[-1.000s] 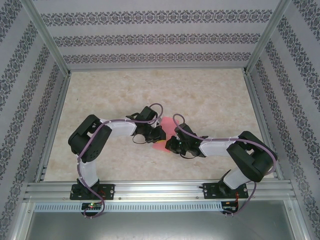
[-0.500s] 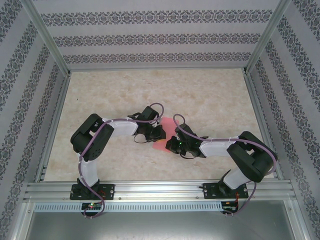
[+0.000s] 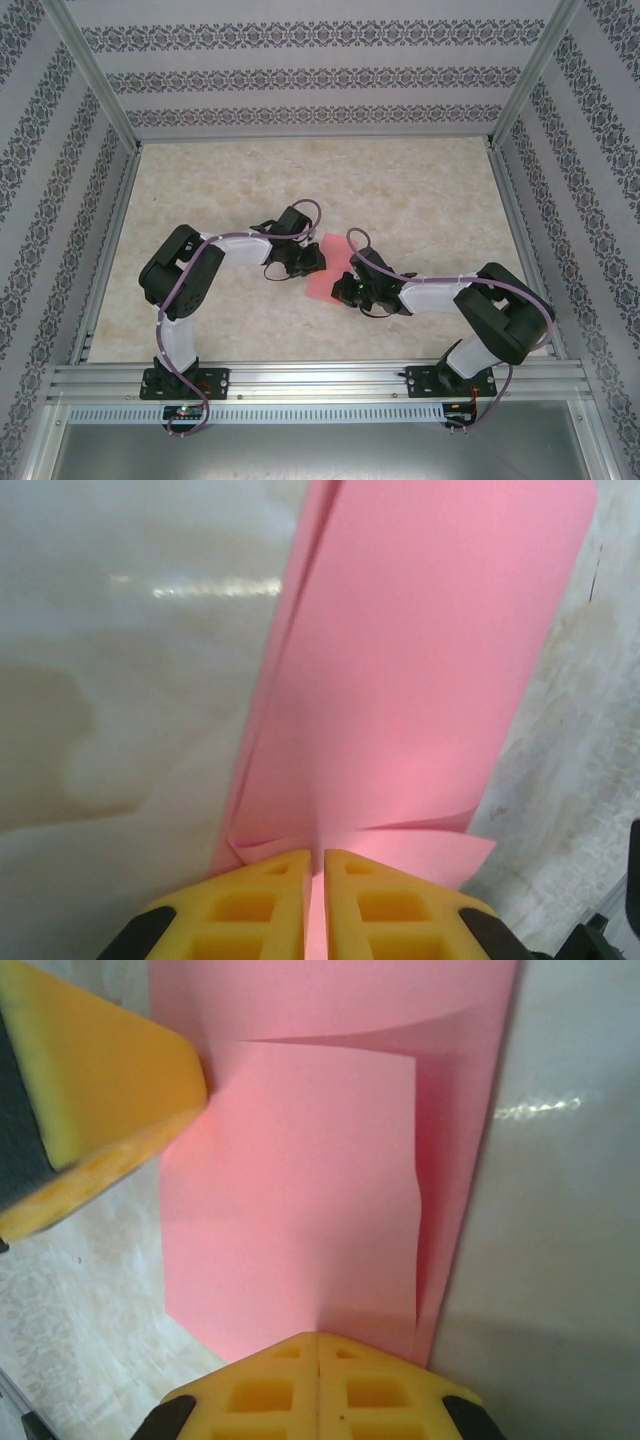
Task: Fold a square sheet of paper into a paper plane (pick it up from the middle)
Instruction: Fold the triangle a second time at the center of the table.
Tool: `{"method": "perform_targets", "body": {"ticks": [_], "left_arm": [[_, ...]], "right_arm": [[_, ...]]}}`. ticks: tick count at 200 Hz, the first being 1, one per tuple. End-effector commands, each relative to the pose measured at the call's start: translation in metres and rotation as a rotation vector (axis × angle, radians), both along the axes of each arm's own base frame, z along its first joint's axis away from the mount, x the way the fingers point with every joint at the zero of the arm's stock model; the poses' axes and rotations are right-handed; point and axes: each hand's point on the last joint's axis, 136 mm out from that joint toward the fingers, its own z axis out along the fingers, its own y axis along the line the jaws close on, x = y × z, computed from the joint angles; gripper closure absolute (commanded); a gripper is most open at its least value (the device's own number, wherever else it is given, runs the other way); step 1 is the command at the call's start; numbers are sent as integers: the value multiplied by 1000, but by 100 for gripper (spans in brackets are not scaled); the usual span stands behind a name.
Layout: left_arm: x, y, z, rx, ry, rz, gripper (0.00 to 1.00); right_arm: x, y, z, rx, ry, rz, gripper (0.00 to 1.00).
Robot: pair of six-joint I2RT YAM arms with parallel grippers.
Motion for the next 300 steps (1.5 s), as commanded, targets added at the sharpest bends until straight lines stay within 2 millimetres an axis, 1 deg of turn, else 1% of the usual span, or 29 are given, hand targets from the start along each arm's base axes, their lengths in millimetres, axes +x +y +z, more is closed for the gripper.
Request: {"method": "perform_targets", "body": {"ticks": [1,44,63,79,93,113,133,144,158,170,189,205,216,240,270,300], "left_arm": [[22,25,-13,86,-23,52,85],[35,33,-12,83,-20,60,84],[39,35,-9,71,-20,61,84],[42,36,0,51,-29,55,84],[41,31,14,14,-46,35,83],[36,18,37,-72,-73,-3,81],[22,1,51,-146,-80,-65,81],[10,-9,52,-177,-59,-107,82],[-6,-21,48,-197,-31,-164,82],[-17,-27,41,-196,-12,-198,83],[-26,-32,29,-184,11,-220,83],[-25,-30,16,-159,23,-208,83],[-24,-24,3,-107,30,-198,84],[-23,-13,-18,-25,52,-170,85],[-24,-5,-28,27,52,-161,86],[-26,-3,-29,28,55,-168,86]], "right_arm": [[-29,-41,-43,-202,126,-32,96],[-29,-41,-42,-197,127,-32,96],[-29,-40,-42,-195,128,-29,96],[-28,-38,-40,-191,124,-28,96],[-26,-37,-38,-188,123,-27,95],[-22,-33,-34,-177,110,-24,95],[-17,-30,-30,-175,101,-23,95],[-16,-30,-29,-173,98,-27,95],[-14,-30,-27,-170,90,-34,95],[-13,-30,-25,-167,87,-38,95],[-13,-31,-25,-170,84,-39,94],[-14,-30,-24,-162,79,-38,94],[-12,-29,-22,-154,72,-38,94],[-6,-21,-9,-117,44,-28,93],[4,-9,12,-71,4,-14,92],[17,9,39,11,-47,2,92]]}}
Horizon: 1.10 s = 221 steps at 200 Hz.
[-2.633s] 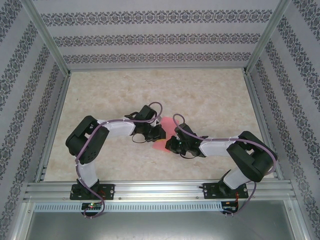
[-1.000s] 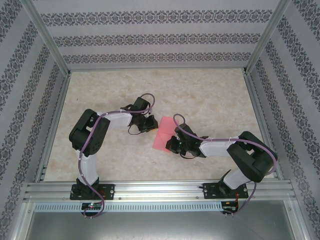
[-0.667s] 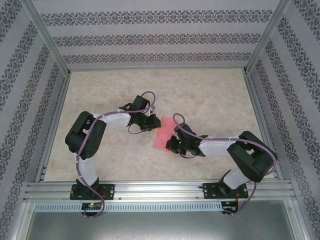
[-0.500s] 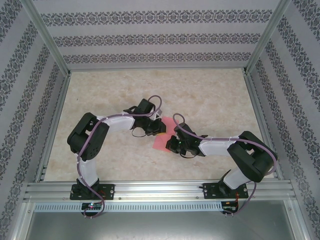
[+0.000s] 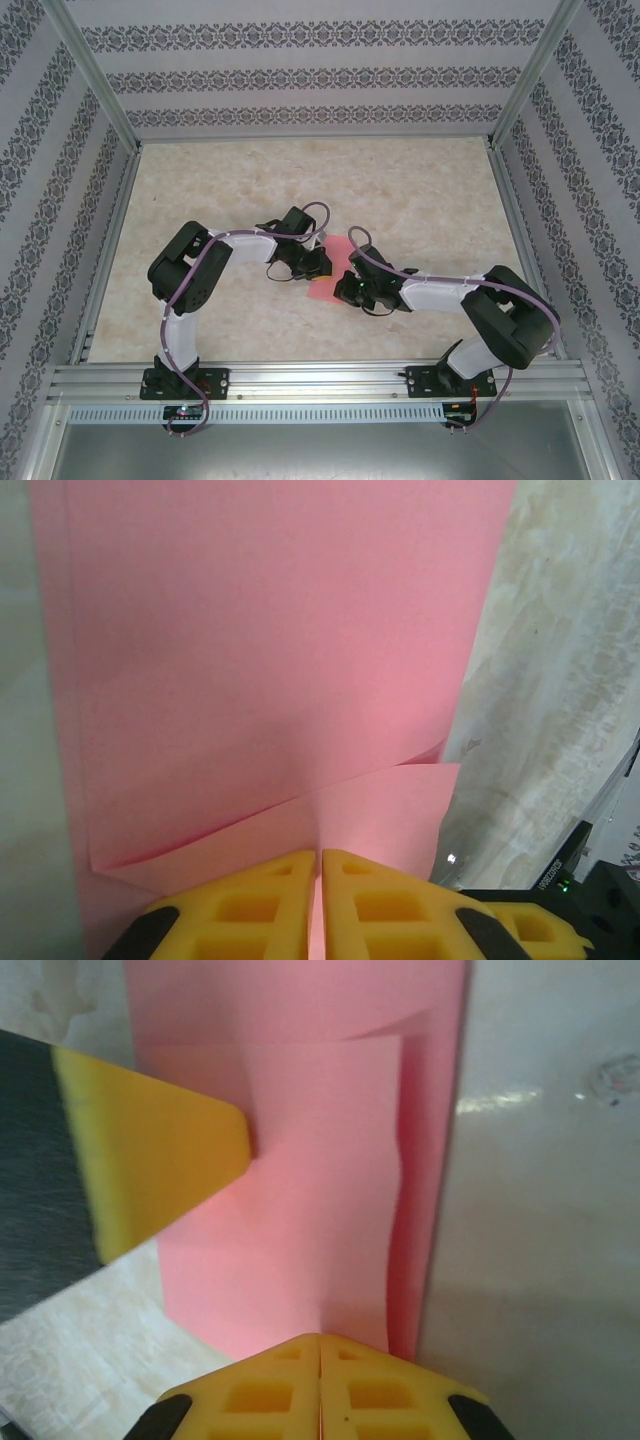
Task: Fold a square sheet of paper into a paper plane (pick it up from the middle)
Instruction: Fold the triangle a second time at the center of the table.
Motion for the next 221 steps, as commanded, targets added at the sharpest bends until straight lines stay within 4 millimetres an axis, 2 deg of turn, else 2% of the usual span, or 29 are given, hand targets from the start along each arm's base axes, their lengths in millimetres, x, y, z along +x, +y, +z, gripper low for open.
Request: {"method": "perform_targets", "body": {"ticks": [1,26,63,93,136,175,221], "left_arm": [[-4,19,-27,115,3,11,86],[-5,18,-28,111,5,9,86],[-5,16,-27,102,9,11,86],[-5,16,-26,99,9,9,86],[-5,18,-29,112,12,12,87],[-4,20,-31,129,8,20,87],[-5,27,-38,167,15,29,88]], "right_arm": [[17,15,30,59,-71,12,92],[28,23,35,77,-85,12,91],[36,28,14,58,-48,1,92],[29,21,-13,29,7,-18,92],[15,9,-32,12,54,-35,92],[6,-2,-39,-2,73,-47,92],[3,0,-20,62,46,-44,88]]}}
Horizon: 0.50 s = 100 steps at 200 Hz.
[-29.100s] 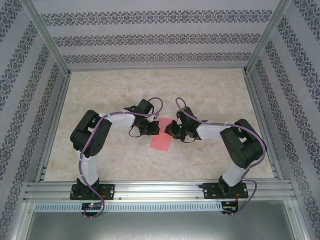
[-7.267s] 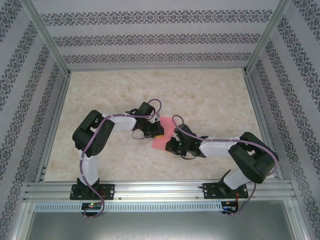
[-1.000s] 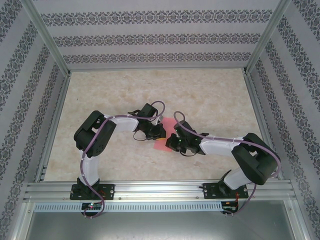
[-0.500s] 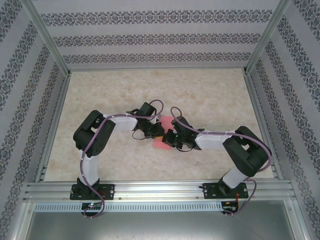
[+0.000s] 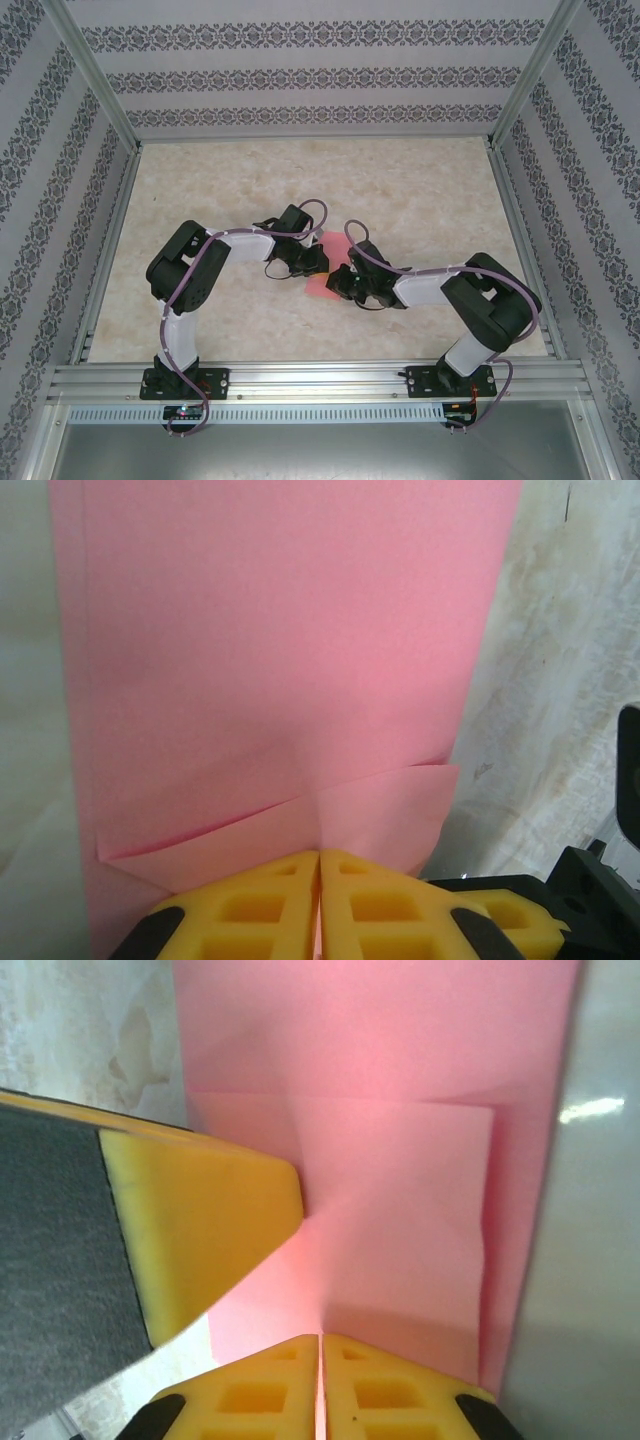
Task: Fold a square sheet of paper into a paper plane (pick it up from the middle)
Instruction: Fold the triangle a second time at the center of the table.
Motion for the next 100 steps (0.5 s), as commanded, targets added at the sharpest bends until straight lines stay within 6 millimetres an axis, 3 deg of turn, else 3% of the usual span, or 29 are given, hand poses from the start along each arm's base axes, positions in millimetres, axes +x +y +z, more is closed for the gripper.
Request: {"method": "perform_targets", "body": {"ticks": [1,35,100], "left_arm": [[-14,20,-36,147,45,12,88],[-16,22,-40,160,51,15,89],[-17,23,-41,164,53,6,89]], "right_arm": [[-18,-18,-14,-56,72,-14,88],[-23,-24,-8,-77,70,1,87],[-49,-32,-24,-121,130,41,87]]}}
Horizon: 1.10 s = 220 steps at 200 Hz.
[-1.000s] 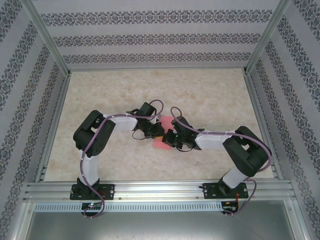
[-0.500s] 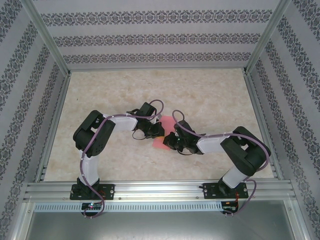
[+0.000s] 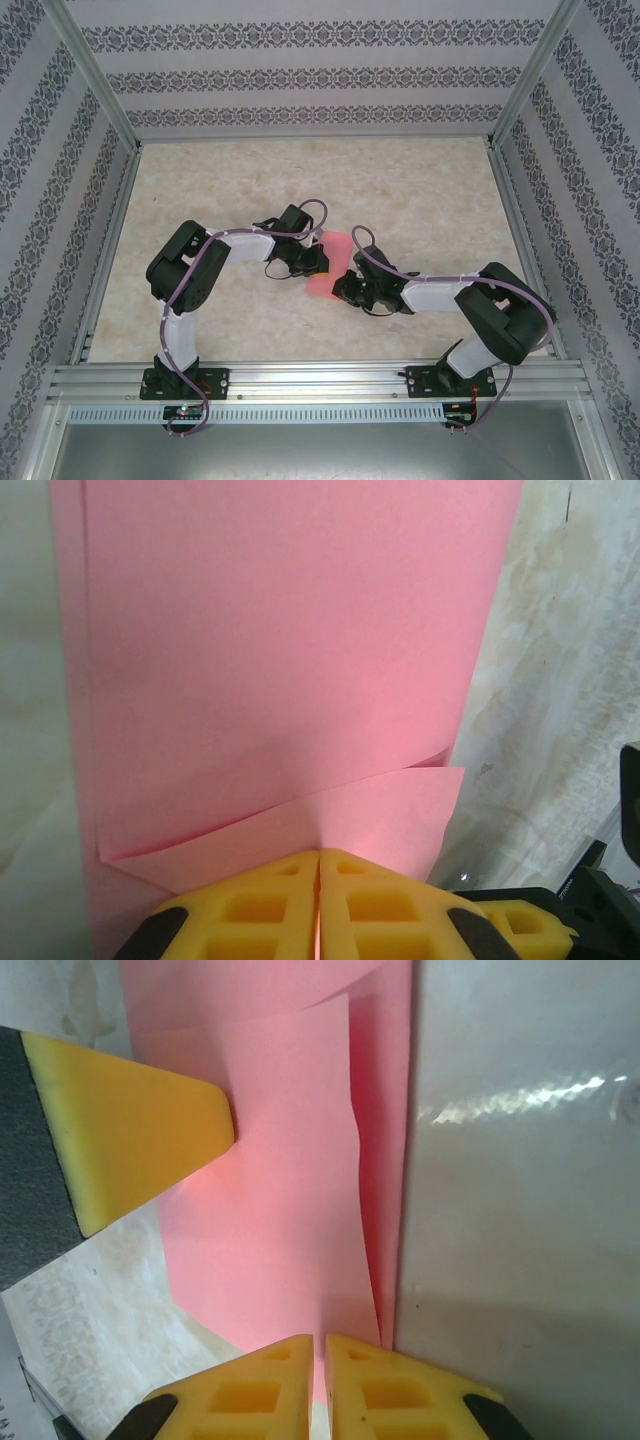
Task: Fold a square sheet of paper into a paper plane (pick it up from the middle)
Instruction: Fold the triangle a second time at the center of the table.
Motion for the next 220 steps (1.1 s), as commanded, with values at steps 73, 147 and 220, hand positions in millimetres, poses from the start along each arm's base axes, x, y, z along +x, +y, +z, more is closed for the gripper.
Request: {"method": "perform_targets", "body": {"ticks": [73,147,220], "left_arm": [[-18,23,-39,163,56,3,89],[-21,25,-40,166,59,-7,89],[-18,23,-38,167,54,-6,89]], "right_arm": [[-32,-30,-5,-117,55,6,90],[14,13,40,36,-72,4,90],[-21,-10,-31,-28,96,-31,90]]}}
